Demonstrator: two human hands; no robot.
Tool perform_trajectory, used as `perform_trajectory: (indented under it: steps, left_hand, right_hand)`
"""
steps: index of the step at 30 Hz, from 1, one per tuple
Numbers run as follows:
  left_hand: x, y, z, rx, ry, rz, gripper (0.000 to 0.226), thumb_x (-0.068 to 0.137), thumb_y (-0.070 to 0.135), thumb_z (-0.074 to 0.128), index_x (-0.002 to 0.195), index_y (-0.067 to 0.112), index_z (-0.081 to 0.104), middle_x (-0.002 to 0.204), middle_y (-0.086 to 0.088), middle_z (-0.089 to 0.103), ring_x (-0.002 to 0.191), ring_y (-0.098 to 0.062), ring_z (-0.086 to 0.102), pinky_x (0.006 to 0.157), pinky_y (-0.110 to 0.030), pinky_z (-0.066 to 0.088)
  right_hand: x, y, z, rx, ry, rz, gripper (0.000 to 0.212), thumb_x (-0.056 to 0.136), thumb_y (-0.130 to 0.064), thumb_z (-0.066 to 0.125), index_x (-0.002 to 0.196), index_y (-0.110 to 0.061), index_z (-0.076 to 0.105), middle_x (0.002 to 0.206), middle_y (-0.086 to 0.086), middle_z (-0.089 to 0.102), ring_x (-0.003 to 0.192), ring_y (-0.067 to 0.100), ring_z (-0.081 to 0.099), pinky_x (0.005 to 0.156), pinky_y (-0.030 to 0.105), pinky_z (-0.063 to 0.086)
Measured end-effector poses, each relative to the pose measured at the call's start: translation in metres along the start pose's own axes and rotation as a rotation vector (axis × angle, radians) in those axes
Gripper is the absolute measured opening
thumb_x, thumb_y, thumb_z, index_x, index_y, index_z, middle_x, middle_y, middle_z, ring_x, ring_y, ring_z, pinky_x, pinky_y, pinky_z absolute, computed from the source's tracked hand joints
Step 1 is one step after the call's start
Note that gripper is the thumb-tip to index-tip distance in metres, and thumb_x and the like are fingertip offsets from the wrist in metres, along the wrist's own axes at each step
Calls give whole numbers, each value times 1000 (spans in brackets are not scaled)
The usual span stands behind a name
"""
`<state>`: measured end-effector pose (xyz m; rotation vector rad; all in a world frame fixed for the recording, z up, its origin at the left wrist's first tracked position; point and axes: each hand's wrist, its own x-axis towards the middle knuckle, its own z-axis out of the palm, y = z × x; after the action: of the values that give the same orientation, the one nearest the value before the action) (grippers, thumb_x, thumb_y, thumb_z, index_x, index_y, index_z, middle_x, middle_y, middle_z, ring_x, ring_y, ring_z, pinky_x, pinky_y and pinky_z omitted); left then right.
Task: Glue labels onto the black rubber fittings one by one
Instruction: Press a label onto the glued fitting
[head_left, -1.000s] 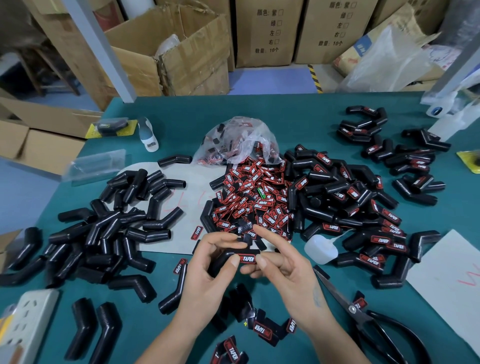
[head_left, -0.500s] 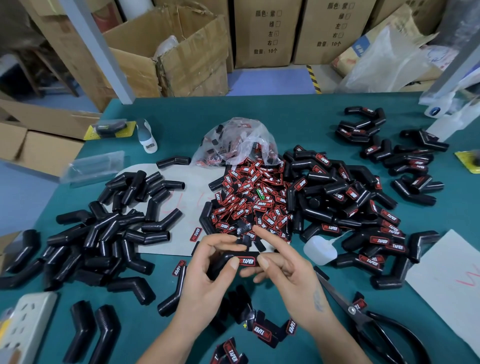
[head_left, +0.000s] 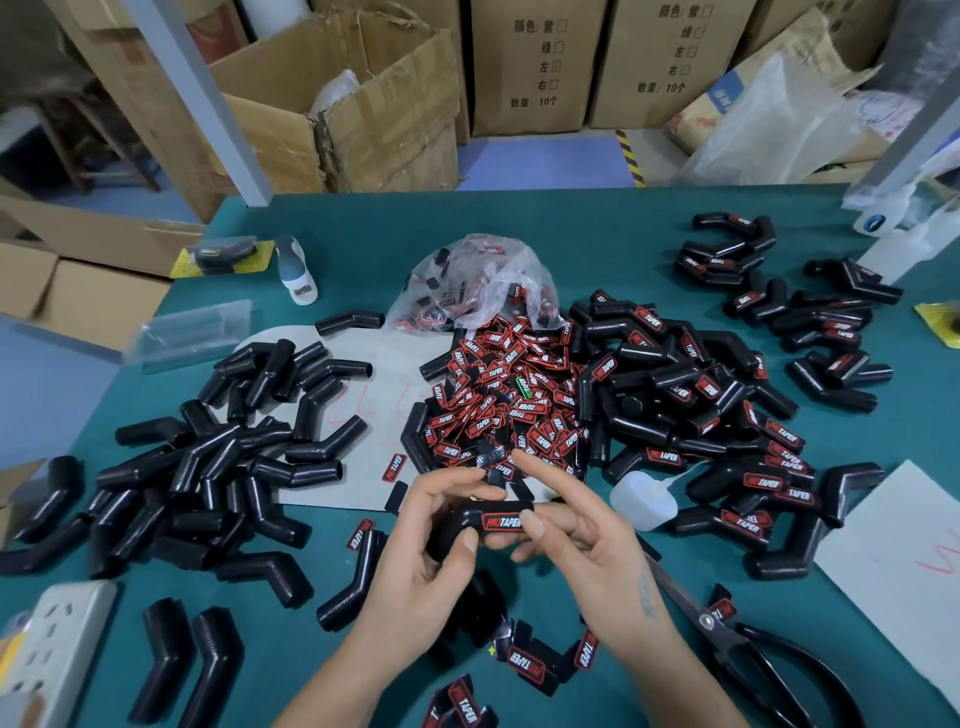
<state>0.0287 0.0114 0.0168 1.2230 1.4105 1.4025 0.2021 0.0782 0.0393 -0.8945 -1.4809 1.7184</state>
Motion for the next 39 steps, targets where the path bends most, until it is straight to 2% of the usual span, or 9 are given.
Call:
perform_trajectory:
  steps: [6, 13, 17, 23, 27, 30, 34, 37, 39]
  left_hand:
    - [-1, 3, 4, 44, 24, 41, 41, 92, 20, 62, 130, 35, 58, 123, 0, 70, 123, -23, 63, 105, -28, 49]
    - [-1, 6, 11, 15, 136, 57, 27, 94, 26, 65, 119, 35, 65, 116, 1, 73, 113, -17, 69, 98, -19, 50]
    - [-1, 6, 11, 21, 145, 49, 26, 94, 28, 63, 118, 36, 64, 115, 2, 73, 110, -13, 69, 96, -18, 50]
    - [1, 4, 5, -15, 145, -16, 25, 94, 33, 62, 119, 39, 63, 114, -3, 74, 82, -5, 64, 76, -22, 49]
    - [2, 3, 4, 27, 137, 12, 25, 95, 30, 63, 120, 35, 62, 114, -2, 74, 95, -11, 68, 85, -37, 53]
    - [3, 6, 2, 178, 121, 66, 28, 94, 31, 64, 121, 40, 62, 118, 9, 72, 117, -13, 67, 100, -20, 47]
    - [3, 7, 4, 268, 71, 56, 35, 92, 37, 66, 124, 48, 60, 125, 16, 68, 125, -15, 63, 105, -18, 43]
    - [2, 7, 3, 216, 60, 44, 36, 91, 35, 67, 124, 48, 61, 125, 13, 68, 124, -15, 63, 104, -18, 44]
    - [2, 9, 3, 191, 56, 40, 35, 91, 32, 67, 123, 46, 62, 122, 10, 69, 122, -17, 65, 103, -19, 46]
  right_hand:
    - [0, 7, 2, 38, 33, -25, 46, 99, -17, 64, 143, -33, 61, 90, 9, 81, 82, 10, 74, 77, 16, 53]
    - [-4, 15, 9, 14, 70, -63, 47, 98, -36, 67, 142, -50, 58, 90, 4, 81, 89, 12, 76, 79, 18, 55]
    - [-4, 12, 7, 11, 32, -84, 49, 103, -35, 60, 148, -51, 50, 95, 4, 81, 90, 15, 76, 82, 18, 55]
    - [-3, 9, 2, 9, -34, -82, 50, 107, -23, 53, 150, -50, 46, 102, 5, 81, 89, 20, 77, 82, 20, 56]
    - [-2, 12, 1, -48, -29, -73, 49, 107, -27, 56, 149, -51, 47, 102, 1, 81, 85, 15, 76, 82, 17, 55]
    - [-3, 15, 0, -159, -13, -92, 50, 105, -32, 57, 149, -54, 46, 98, -5, 80, 79, 6, 67, 80, 15, 51]
    - [-6, 20, 4, -293, 4, -121, 59, 107, -17, 60, 153, -50, 44, 91, -6, 75, 79, 23, 59, 86, 33, 55]
    - [-7, 19, 4, -341, 1, -144, 62, 106, -15, 60, 154, -50, 44, 101, -10, 78, 88, 3, 66, 93, 19, 51]
    - [-7, 18, 4, -365, 12, -167, 64, 104, -13, 63, 153, -50, 45, 105, -13, 78, 101, 7, 72, 99, 15, 48]
